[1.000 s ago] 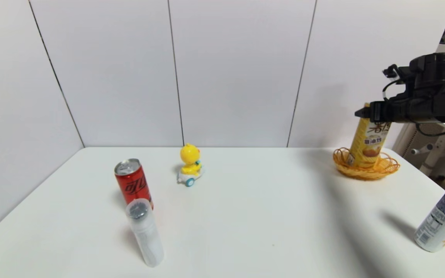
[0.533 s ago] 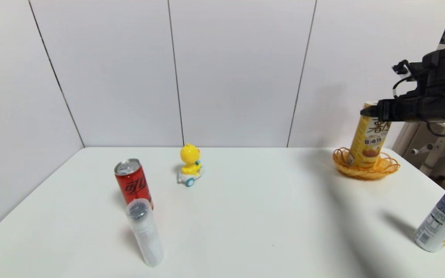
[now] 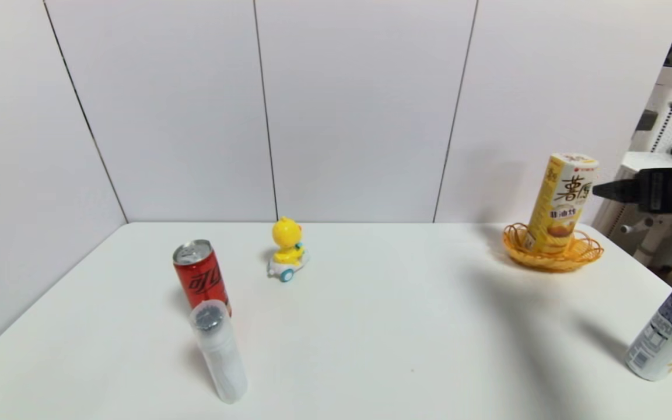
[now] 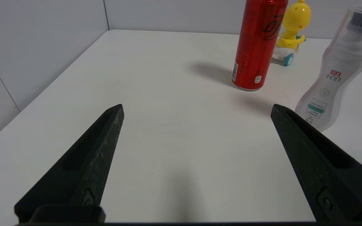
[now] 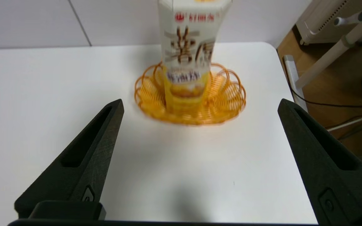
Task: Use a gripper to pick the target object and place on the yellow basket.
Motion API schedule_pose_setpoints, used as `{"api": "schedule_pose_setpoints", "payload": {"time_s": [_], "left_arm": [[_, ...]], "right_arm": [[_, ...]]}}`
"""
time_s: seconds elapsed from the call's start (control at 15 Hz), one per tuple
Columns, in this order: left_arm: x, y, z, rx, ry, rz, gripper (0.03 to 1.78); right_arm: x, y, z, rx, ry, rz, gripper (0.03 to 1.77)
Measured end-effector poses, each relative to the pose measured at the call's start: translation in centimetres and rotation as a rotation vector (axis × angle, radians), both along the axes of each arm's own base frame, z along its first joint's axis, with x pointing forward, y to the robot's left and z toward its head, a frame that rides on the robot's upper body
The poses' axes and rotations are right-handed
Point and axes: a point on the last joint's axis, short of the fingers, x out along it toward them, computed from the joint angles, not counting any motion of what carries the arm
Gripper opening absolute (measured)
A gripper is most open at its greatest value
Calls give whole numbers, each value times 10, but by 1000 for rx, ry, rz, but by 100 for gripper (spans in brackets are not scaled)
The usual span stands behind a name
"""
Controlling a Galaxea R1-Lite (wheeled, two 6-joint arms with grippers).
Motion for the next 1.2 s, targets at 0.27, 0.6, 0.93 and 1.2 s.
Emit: {"api": "schedule_pose_setpoints", "payload": {"time_s": [0.27, 0.6, 0.93, 1.2], "left_arm": [[0, 0, 0, 0, 0, 0, 169], [0, 0, 0, 0, 0, 0, 169], [0, 0, 0, 0, 0, 0, 169], [0, 0, 0, 0, 0, 0, 169]], "right_arm": [[-95, 12, -13, -6, -54, 1, 169], [-190, 27, -48, 14, -207, 61, 169], [-239, 30, -105, 36, -352, 96, 169], [-255, 32, -145, 34, -508, 181, 169]]}}
